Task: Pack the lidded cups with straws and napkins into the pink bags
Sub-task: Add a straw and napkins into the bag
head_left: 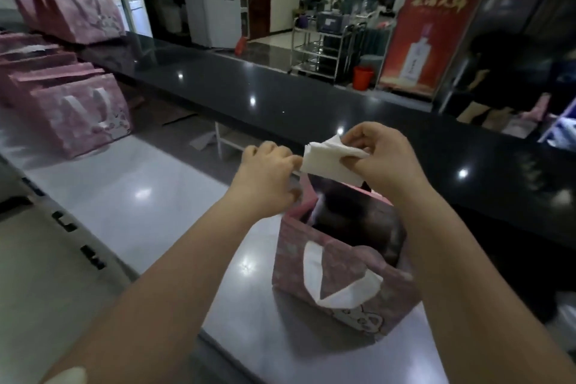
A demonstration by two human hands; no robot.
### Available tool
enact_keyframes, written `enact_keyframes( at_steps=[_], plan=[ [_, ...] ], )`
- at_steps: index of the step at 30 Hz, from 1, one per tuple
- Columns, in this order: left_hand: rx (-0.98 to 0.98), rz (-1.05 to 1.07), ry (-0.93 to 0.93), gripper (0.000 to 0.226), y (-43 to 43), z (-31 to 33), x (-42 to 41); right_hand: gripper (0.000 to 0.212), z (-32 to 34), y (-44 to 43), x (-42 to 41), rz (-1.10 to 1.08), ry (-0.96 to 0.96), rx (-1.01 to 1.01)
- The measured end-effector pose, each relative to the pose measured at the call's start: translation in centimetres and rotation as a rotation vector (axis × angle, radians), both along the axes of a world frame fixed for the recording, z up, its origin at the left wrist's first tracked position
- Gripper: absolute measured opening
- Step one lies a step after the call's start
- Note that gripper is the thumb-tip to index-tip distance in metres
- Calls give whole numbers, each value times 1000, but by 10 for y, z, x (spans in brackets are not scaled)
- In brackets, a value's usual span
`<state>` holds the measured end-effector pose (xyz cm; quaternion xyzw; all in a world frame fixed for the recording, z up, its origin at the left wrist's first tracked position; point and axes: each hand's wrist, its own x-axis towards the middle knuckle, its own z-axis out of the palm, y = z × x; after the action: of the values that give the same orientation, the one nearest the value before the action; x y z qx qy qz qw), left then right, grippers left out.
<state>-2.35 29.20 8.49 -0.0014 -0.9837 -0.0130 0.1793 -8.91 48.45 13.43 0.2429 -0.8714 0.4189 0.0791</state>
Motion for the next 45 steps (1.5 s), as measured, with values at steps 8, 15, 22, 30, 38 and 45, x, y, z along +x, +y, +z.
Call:
enact_keyframes(
  at_steps=[8,15,22,30,38,45],
  plan=[
    [157,-452,-49,45,-3,-24,-44,26,-23,33,12,-214,-97,34],
    [160,-555,-224,64,-7,-38,-64,24,-55,28,19,-317,-201,392],
    [267,-662,-145,62,-10,-39,-65,23,-78,26,13,-485,-79,482],
    [226,-614,-258,80,-10,-42,-70,28,-90,17,4,-430,64,671],
    [238,-584,-318,99,-2,-42,-65,34,-90,26,-2,-397,92,615],
    [504,-580,-179,72,-4,-47,-57,34,-82,56,18,-312,-28,66]
  ],
)
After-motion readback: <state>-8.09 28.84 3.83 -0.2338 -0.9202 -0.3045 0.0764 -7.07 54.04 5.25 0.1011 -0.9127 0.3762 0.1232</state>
